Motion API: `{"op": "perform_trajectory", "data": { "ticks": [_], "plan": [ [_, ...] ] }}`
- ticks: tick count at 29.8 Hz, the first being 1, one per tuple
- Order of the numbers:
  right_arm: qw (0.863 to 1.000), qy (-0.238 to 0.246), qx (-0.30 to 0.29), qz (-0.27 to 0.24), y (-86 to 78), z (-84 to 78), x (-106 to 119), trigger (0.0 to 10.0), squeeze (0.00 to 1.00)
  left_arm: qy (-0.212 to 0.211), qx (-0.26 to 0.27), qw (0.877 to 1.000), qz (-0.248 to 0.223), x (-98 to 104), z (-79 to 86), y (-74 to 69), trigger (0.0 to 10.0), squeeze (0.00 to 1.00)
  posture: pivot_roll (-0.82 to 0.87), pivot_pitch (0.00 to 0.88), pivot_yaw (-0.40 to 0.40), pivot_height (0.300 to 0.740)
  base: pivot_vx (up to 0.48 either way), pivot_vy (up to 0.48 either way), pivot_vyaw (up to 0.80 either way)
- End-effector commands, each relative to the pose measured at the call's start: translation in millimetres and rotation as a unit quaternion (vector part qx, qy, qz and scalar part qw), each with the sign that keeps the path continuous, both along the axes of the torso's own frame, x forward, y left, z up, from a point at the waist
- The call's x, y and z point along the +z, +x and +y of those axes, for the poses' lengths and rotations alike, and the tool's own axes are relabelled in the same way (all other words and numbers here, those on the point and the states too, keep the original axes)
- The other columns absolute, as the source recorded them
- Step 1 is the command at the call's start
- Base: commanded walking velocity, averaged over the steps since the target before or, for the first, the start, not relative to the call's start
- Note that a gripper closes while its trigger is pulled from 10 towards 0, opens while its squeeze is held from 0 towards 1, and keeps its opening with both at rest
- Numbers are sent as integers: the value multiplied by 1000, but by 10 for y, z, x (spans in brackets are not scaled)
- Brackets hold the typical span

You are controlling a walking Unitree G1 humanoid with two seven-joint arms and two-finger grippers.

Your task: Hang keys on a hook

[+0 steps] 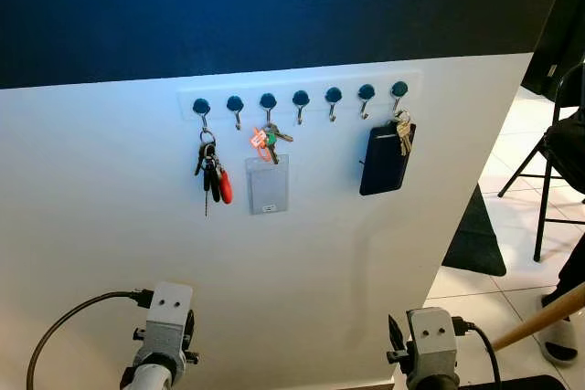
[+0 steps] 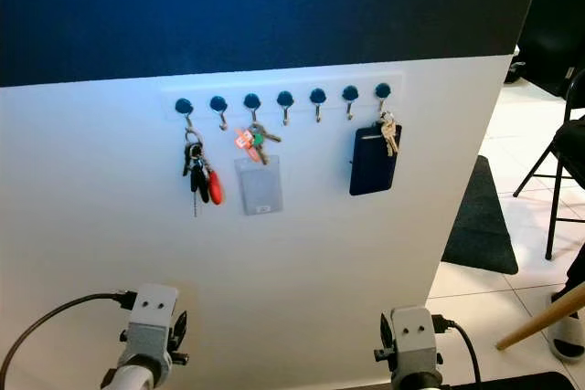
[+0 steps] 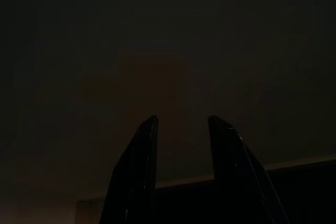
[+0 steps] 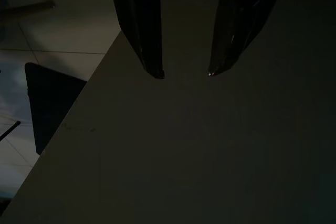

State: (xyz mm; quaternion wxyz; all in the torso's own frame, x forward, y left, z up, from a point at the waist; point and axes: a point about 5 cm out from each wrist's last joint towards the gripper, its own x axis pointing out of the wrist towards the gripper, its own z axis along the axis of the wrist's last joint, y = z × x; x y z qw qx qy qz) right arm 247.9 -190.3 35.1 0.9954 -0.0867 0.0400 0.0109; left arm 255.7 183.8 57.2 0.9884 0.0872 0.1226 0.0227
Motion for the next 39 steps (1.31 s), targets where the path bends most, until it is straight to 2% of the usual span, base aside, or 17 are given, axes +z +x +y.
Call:
{"op": "perform_trajectory", "data": {
  "ticks": [1, 39],
  "plan": [
    [1000, 1, 0, 9, -35, 4, -53, 10000, 0, -2, 2, 1000, 8, -46, 7, -47, 10000, 0, 40, 115, 61, 740, -322, 0, 0],
    [1000, 8, 0, 11, -21, 2, -60, 10000, 0, -3, 6, 1000, 11, -53, 5, -66, 10000, 0, 45, 117, 57, 740, -413, 0, 0]
  ]
}}
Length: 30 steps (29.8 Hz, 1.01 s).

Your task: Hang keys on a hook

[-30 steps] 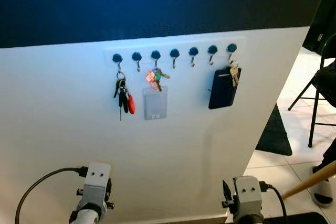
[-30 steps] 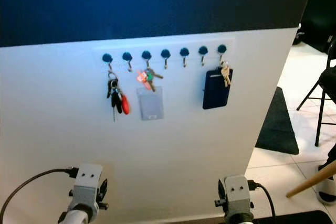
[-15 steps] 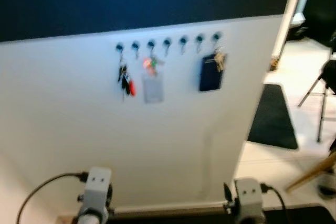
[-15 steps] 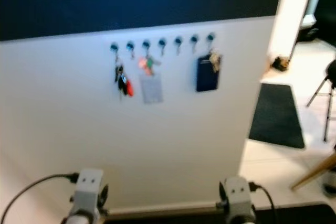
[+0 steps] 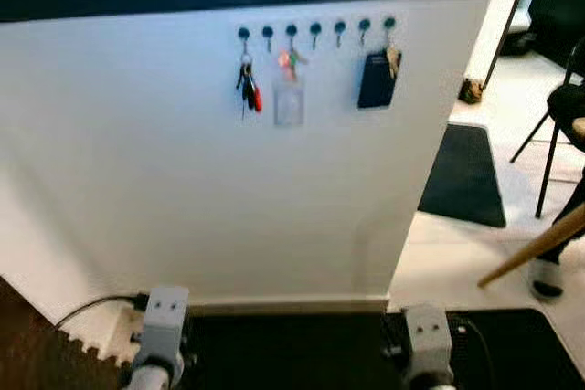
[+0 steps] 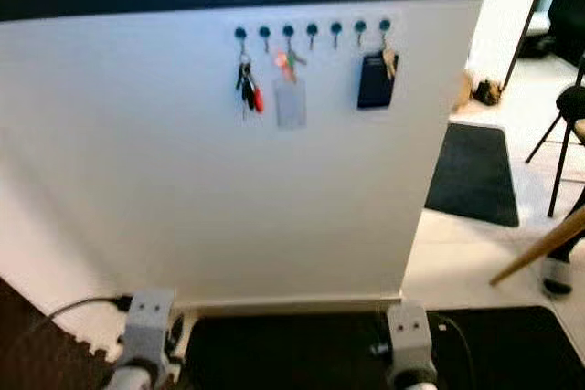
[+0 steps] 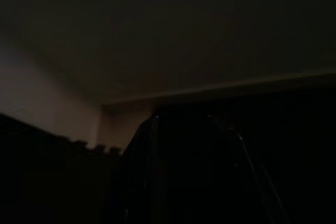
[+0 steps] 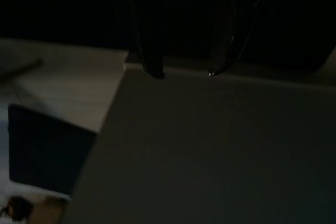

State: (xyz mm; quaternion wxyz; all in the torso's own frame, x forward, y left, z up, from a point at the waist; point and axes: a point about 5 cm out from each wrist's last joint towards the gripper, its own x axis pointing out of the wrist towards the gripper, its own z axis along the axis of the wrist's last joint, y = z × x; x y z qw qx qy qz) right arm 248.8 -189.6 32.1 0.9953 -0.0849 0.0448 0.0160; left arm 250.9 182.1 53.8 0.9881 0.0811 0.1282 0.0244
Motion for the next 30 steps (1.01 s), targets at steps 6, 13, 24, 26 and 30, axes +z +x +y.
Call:
{"op": "perform_trajectory", "data": {
  "ticks": [6, 13, 24, 26, 30],
  "plan": [
    [1000, 8, -6, 6, -24, -6, -31, 10000, 0, 3, 4, 1000, 6, -21, 25, -15, 10000, 0, 46, 117, 58, 740, -387, 0, -301],
    [1000, 0, -2, 5, -16, 2, -30, 10000, 0, -1, 0, 1000, 3, -13, 9, -13, 10000, 0, 45, 116, 58, 740, -86, 0, -270],
    [1000, 1, -2, 5, -1, 7, -32, 10000, 0, 7, -8, 1000, -6, 9, -6, 4, 10000, 0, 46, 112, 58, 740, 0, 0, 0],
    [1000, 1, -1, 5, 1, 9, -31, 10000, 0, 8, -9, 1000, -6, 7, -4, 5, 10000, 0, 46, 112, 58, 740, 0, 0, 0],
    [1000, 0, -2, 4, 2, 6, -29, 10000, 0, 9, -9, 1000, -7, 12, -3, 5, 10000, 0, 46, 111, 59, 740, 0, 0, 0]
  ]
}}
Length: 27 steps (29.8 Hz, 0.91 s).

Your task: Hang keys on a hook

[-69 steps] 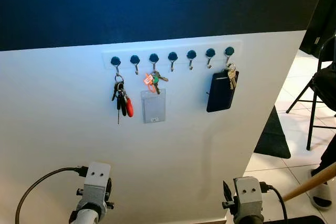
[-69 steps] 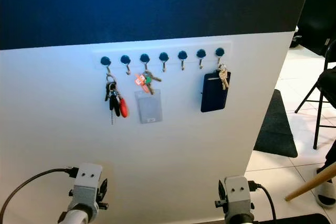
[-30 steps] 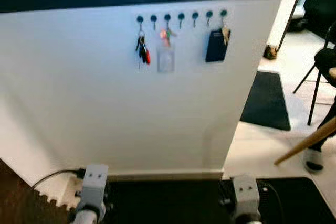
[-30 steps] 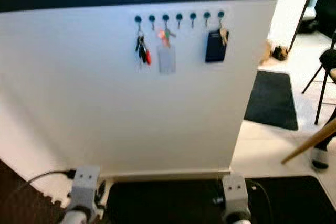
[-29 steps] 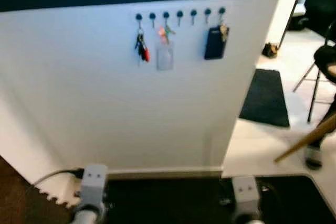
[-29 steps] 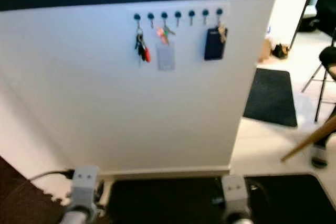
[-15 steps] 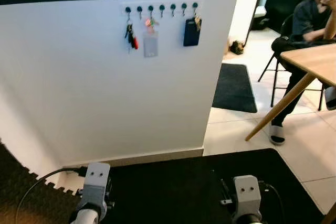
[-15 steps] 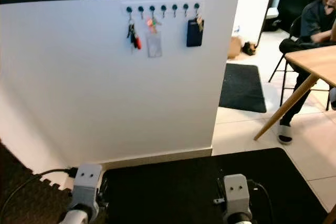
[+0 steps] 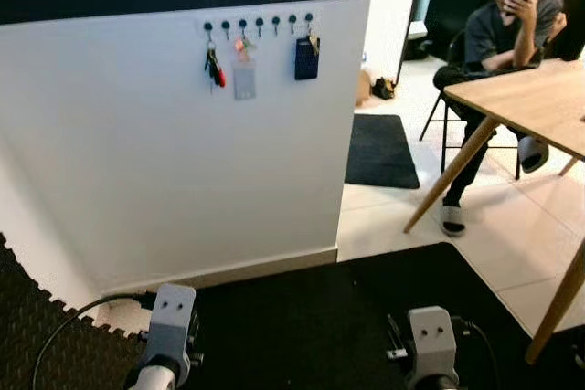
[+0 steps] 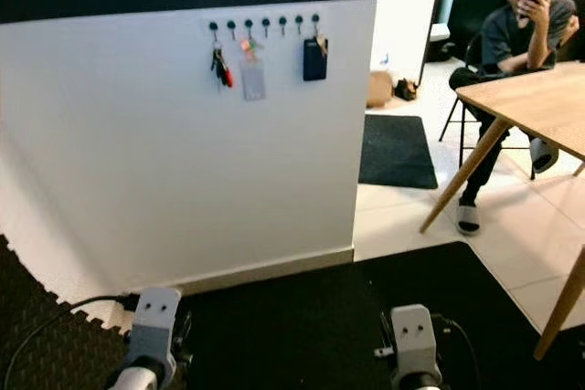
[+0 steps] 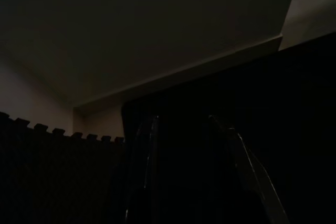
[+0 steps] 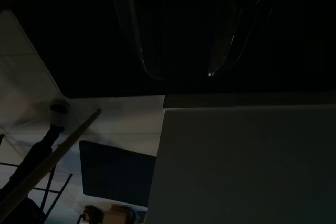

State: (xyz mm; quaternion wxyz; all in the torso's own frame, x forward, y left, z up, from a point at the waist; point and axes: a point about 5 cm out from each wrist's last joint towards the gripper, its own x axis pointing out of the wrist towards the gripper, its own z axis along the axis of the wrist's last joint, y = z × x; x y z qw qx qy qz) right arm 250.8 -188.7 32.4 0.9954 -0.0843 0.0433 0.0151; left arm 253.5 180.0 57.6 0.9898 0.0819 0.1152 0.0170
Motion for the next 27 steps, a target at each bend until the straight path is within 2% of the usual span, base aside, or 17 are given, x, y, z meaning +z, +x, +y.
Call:
{"op": "perform_trajectory", "data": {
  "ticks": [1, 15, 27],
  "plan": [
    [1000, 0, -1, 6, -17, -4, -33, 10000, 0, 10, -1, 1000, 5, -27, 18, -21, 10000, 0, 47, 110, 59, 740, 0, 0, 0],
    [1000, 1, 2, 6, -26, 3, -37, 10000, 0, 14, 0, 1000, 2, -20, 26, -34, 10000, 0, 53, 116, 58, 740, 0, 0, 0],
    [1000, 3, 1, 8, -36, 4, -46, 10000, 0, 16, 0, 1000, -1, -15, 26, -42, 10000, 0, 53, 119, 58, 740, 400, 0, 0]
  ]
}}
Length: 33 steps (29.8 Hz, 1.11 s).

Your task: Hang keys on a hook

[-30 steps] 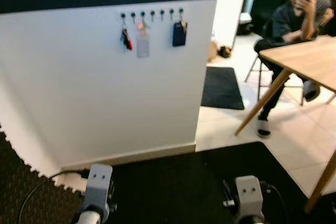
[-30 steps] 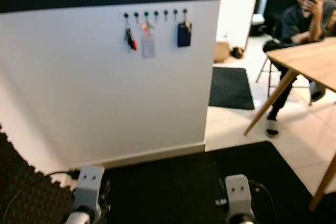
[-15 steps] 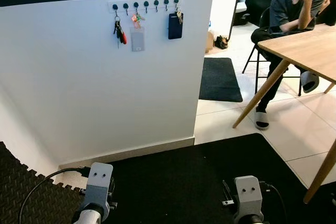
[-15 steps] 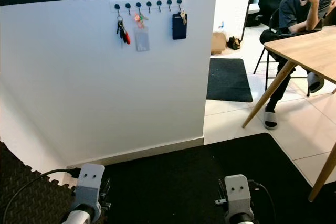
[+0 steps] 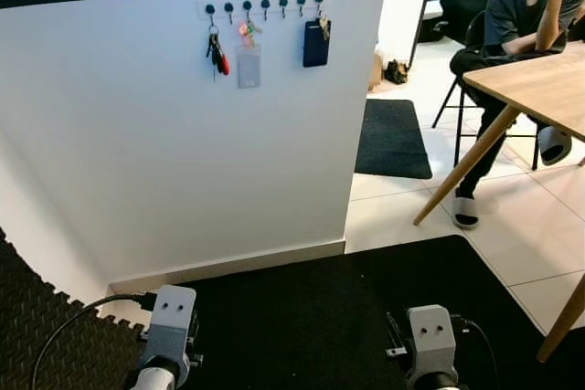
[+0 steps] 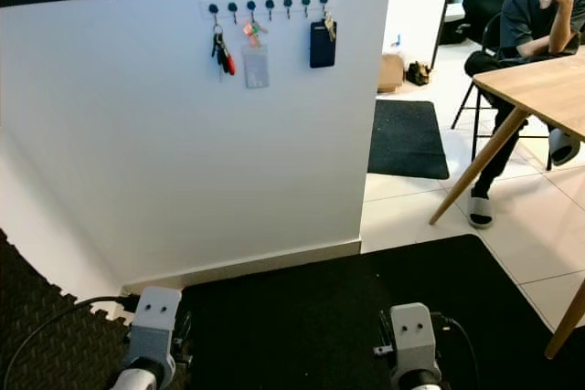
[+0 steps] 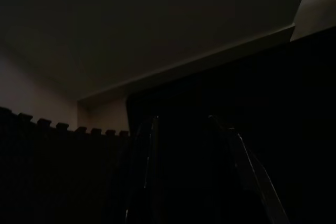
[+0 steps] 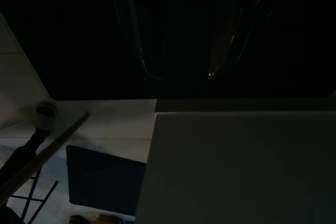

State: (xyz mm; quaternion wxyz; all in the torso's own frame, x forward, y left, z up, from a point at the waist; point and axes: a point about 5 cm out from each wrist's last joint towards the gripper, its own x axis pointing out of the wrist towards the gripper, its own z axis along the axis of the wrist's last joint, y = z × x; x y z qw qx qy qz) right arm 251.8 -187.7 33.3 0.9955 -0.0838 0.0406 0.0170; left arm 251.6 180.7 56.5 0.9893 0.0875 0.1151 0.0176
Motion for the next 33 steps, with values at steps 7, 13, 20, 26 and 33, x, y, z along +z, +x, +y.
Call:
{"op": "perform_trajectory", "data": {
  "ticks": [7, 13, 20, 26, 33],
  "plan": [
    [1000, 5, -2, 10, -49, -7, -54, 10000, 0, 9, 0, 1000, -1, -3, 15, -24, 10000, 0, 52, 119, 58, 740, 379, 0, -450],
    [1000, 5, -3, 10, -48, -10, -52, 10000, 0, 9, 0, 1000, 0, -4, 12, -24, 10000, 0, 53, 120, 57, 740, 368, 0, -580],
    [1000, 4, -3, 10, -47, -11, -53, 10000, 0, 9, 0, 1000, 1, -5, 11, -23, 10000, 0, 53, 120, 57, 740, 366, 0, -599],
    [1000, 5, -3, 10, -44, -12, -53, 10000, 0, 9, 0, 1000, 1, -6, 10, -20, 10000, 0, 53, 120, 57, 740, 366, 0, -596],
    [1000, 6, -3, 10, -41, -12, -54, 10000, 0, 8, 0, 1000, 1, -6, 6, -18, 10000, 0, 53, 120, 58, 740, 362, 0, -601]
  ]
}}
